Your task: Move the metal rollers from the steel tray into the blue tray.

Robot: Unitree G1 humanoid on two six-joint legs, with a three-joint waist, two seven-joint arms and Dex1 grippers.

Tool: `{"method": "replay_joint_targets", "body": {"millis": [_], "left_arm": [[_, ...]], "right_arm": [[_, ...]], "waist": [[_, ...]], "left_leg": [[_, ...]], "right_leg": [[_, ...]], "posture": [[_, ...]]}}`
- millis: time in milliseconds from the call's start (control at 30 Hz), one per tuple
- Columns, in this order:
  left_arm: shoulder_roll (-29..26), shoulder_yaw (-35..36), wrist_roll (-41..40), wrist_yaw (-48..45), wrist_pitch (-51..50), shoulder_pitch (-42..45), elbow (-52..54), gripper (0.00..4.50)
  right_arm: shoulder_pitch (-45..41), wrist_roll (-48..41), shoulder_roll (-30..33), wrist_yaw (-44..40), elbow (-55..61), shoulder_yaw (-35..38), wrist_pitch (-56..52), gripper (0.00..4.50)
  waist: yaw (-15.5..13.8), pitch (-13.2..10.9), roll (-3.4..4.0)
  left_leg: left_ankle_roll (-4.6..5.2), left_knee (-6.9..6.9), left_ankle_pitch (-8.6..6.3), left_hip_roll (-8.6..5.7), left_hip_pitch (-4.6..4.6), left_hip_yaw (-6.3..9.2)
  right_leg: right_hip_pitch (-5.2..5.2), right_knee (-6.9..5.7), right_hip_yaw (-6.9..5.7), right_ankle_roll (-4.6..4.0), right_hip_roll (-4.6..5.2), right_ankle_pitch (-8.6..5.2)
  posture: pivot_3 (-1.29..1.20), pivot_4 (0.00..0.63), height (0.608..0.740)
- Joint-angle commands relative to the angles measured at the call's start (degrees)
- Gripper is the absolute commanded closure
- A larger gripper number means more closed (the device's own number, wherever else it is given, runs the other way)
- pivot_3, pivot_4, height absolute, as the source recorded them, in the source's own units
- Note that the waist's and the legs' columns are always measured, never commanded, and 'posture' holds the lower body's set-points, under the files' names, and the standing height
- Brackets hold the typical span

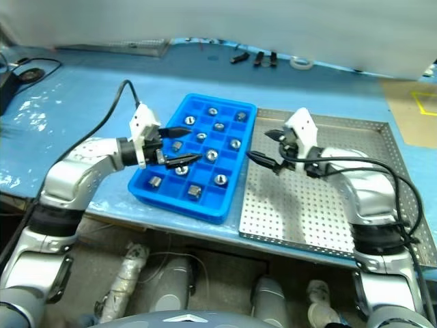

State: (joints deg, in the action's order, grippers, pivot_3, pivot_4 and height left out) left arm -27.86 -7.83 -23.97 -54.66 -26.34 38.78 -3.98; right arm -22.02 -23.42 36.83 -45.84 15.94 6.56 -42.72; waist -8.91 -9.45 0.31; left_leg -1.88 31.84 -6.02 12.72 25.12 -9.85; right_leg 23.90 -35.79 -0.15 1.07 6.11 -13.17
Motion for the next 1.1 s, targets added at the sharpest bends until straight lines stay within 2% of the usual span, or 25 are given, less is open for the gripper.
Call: {"method": "replay_joint_targets", "body": {"millis": [33, 200, 367, 1100], "left_arm": [[3.66, -2.13, 2.11, -2.72, 4.61, 4.17, -5.79, 0.0], [7.1, -4.63, 4.71, -7.99, 8.95, 6.54, -13.18, 0.0], [8.28, -4.64, 6.08, -10.57, 10.94, 7.85, -16.38, 0.0], [7.34, -3.25, 6.54, -12.37, 10.36, 7.11, -15.52, 0.0]], "right_arm": [[4.74, -1.51, 0.37, 3.49, 5.36, 5.47, -0.58, 0.03], [13.31, -2.23, -1.61, 9.64, 10.5, 11.52, -1.29, 0.03], [17.45, -2.65, -3.41, 13.39, 14.81, 12.12, -1.66, 0.03], [16.05, -4.08, -3.05, 16.4, 13.32, 10.35, -1.23, 0.03]], "waist": [[0.65, 0.0, -0.01], [3.28, 0.02, 0.02], [4.78, 0.02, 0.03], [4.98, 0.03, 0.03]], "left_leg": [[0.01, 0.03, -0.01, 0.0, -0.01, 0.0], [0.16, 0.07, -0.09, 0.0, -0.07, -0.14], [0.45, 0.13, -0.25, 0.02, -0.08, -0.18], [0.66, 0.31, -0.35, -0.01, -0.08, -0.25]], "right_leg": [[0.0, 0.0, 0.02, -0.05, 0.01, -0.03], [0.02, 0.01, 0.12, -0.12, 0.03, -0.07], [0.05, 0.0, 0.12, -0.13, 0.03, -0.07], [-0.04, 0.03, 0.14, -0.12, 0.08, -0.04]], "posture": [[-0.08, 0.15, 0.74], [-0.17, 0.15, 0.74], [-0.22, 0.15, 0.74], [-0.2, 0.15, 0.74]]}}
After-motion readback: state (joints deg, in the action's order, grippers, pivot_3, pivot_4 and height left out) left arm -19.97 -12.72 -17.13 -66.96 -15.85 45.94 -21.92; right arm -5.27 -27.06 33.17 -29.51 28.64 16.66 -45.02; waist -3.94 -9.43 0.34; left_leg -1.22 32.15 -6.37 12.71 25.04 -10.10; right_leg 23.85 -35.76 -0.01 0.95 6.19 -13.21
